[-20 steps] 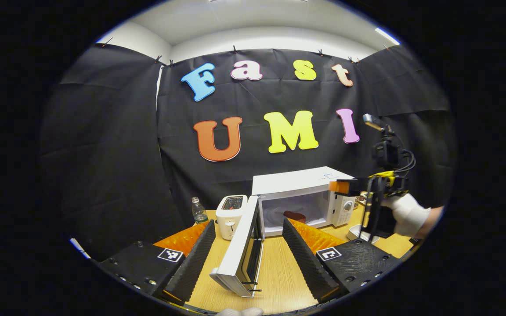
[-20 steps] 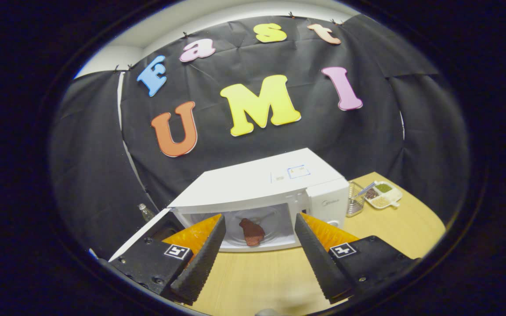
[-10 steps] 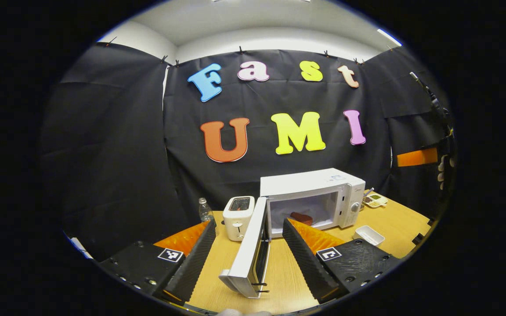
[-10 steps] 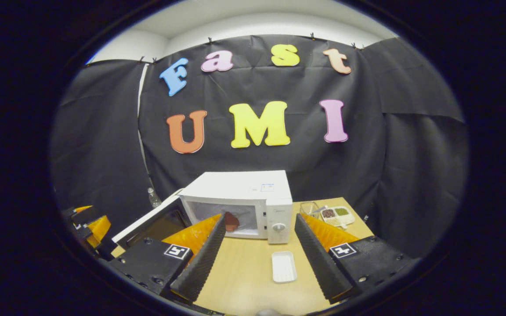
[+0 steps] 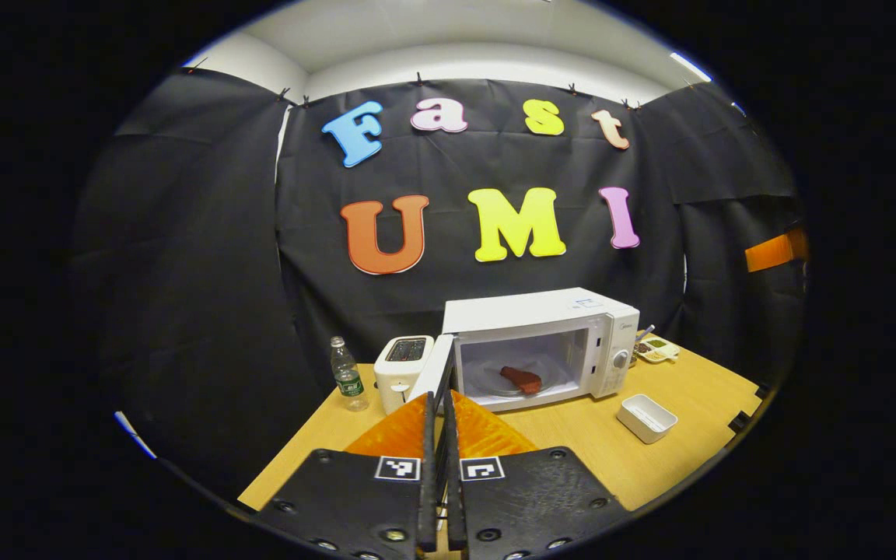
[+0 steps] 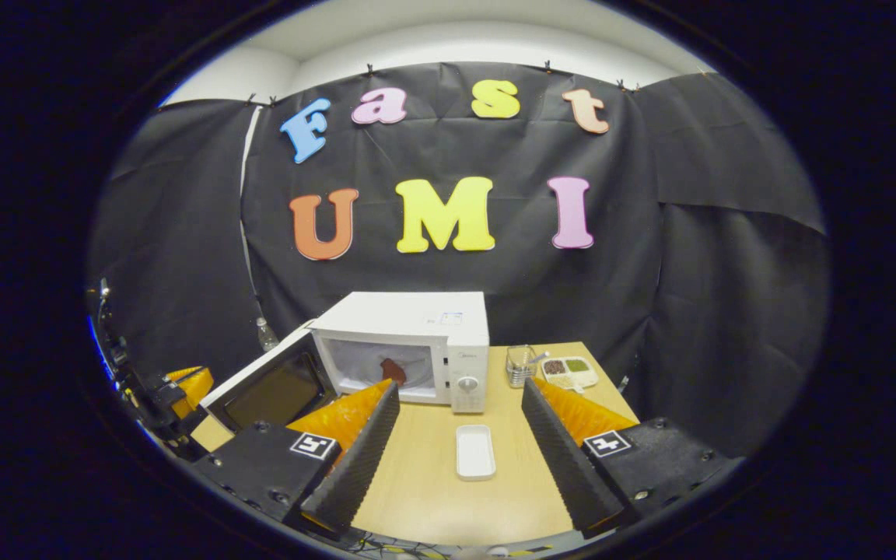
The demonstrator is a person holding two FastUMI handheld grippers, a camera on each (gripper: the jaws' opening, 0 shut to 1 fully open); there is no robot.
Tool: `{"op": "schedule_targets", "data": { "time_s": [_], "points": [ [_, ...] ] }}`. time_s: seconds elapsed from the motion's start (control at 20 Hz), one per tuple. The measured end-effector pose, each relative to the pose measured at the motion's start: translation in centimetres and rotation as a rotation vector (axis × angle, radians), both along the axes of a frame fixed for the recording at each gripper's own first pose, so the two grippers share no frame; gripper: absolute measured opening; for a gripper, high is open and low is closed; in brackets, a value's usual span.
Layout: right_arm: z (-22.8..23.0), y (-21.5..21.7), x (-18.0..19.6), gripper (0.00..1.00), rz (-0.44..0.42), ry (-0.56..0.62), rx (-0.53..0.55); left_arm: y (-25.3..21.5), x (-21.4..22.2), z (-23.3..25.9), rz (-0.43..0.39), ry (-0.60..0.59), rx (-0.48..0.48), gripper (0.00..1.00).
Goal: Open the microwave oven with the left hand, put the food in, and close the microwave oven.
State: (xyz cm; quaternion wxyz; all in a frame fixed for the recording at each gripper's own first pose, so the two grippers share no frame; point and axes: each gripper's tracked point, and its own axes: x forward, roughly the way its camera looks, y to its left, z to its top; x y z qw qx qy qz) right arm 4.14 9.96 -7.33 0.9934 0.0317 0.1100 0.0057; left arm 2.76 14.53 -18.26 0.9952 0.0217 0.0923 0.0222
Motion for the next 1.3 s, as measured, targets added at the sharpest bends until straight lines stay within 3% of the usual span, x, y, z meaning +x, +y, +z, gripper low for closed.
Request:
{"op": "schedule_targets", "data": {
  "time_s": [0.05,0.1,0.3,0.35,0.4,0.6,0.85,0.9,0.95,1.05,1.1,1.15,1.2,1.3],
  "points": [
    [0.2,-0.2,0.0,0.9,-0.002,-0.004,0.0,0.3,-0.1,-0.1,0.006,-0.008,-0.023,0.0],
    [0.4,-0.2,0.1,1.0,-0.002,-0.004,0.005,0.7,0.0,-0.3,0.019,-0.014,-0.038,0.0],
    [0.3,-0.4,0.0,1.0,-0.005,0.014,0.005,6.0,-0.6,-2.7,0.118,0.019,-0.02,0.0],
    [0.2,-0.4,0.1,1.0,-0.005,0.019,0.006,7.6,-1.1,-4.0,0.149,0.045,-0.004,0.07],
    [0.3,-0.6,0.2,1.0,-0.01,0.02,0.007,9.2,-1.3,-5.2,0.181,0.065,0.0,0.0],
    [-0.1,-0.6,0.2,1.0,-0.015,0.038,0.013,12.5,-2.5,-9.6,0.232,0.143,-0.016,0.0],
    [-0.7,-0.4,-0.2,1.0,-0.016,0.06,0.028,11.6,-2.4,-11.3,0.204,0.172,-0.019,0.0],
    [-0.7,-0.4,-0.3,0.91,-0.015,0.062,0.032,11.0,-2.3,-11.7,0.188,0.179,-0.015,0.0],
    [-0.8,-0.4,-0.4,1.0,-0.016,0.065,0.031,10.1,-2.2,-12.0,0.166,0.187,-0.013,0.0],
    [-1.2,-0.7,-0.6,1.0,-0.022,0.073,0.031,9.8,-2.4,-12.5,0.171,0.209,0.016,0.0],
    [-1.2,-0.8,-0.7,0.91,-0.021,0.078,0.032,9.6,-2.4,-12.8,0.162,0.21,0.01,0.0],
    [-1.3,-1.0,-0.8,1.0,-0.023,0.081,0.032,8.7,-2.4,-12.8,0.144,0.207,-0.012,0.0],
    [-1.3,-1.2,-0.8,0.91,-0.023,0.083,0.032,7.8,-2.3,-12.8,0.124,0.208,-0.026,0.0],
    [-1.4,-1.5,-0.9,0.91,-0.022,0.09,0.033,6.1,-2.0,-12.9,0.093,0.207,-0.022,0.0]
  ]
}}
